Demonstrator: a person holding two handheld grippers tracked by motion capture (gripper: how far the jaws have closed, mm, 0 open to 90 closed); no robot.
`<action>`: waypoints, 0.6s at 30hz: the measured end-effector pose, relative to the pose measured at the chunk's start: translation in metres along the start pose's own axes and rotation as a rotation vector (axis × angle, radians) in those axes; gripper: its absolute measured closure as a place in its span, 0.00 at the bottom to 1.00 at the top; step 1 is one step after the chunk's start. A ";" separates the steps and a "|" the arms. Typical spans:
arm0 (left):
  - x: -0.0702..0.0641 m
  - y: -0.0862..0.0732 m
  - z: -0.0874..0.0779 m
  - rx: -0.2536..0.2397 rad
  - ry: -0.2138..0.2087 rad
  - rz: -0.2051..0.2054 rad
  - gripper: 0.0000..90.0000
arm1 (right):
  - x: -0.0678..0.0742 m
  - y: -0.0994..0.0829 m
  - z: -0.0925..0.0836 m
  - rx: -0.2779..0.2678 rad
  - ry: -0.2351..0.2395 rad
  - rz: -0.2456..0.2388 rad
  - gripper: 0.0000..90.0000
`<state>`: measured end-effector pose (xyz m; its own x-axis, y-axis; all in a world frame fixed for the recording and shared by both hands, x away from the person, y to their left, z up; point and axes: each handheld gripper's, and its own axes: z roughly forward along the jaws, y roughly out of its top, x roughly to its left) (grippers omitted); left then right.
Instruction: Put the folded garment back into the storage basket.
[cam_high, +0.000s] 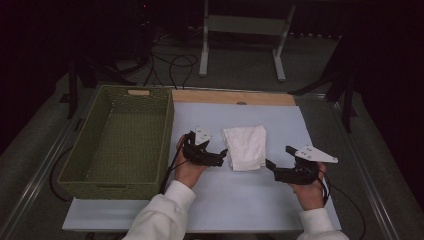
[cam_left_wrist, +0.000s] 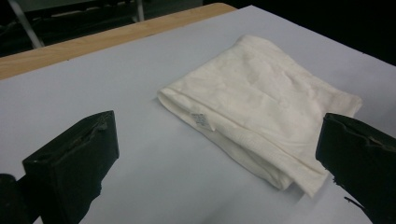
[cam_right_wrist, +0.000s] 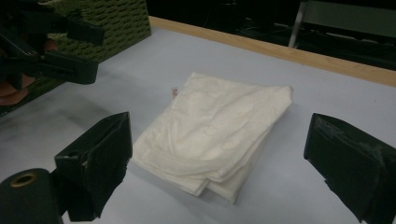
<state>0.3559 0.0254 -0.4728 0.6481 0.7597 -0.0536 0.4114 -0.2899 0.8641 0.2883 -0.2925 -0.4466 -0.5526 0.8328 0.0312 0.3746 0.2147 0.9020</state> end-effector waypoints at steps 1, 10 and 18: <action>0.000 0.000 0.001 -0.002 0.001 -0.002 0.00 | -0.001 0.000 0.001 0.003 0.000 -0.001 0.09; 0.001 0.005 0.009 -0.001 0.006 -0.010 0.00 | -0.008 0.001 0.016 0.017 -0.019 0.013 0.09; 0.005 0.006 0.020 0.012 0.021 -0.023 0.00 | -0.016 0.005 0.029 0.022 -0.034 0.031 0.09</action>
<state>0.3745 0.0162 -0.4774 0.6249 0.7781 -0.0629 0.4335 -0.2789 0.8569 0.3206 -0.2897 -0.4553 -0.5147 0.8562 0.0436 0.4077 0.1997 0.8910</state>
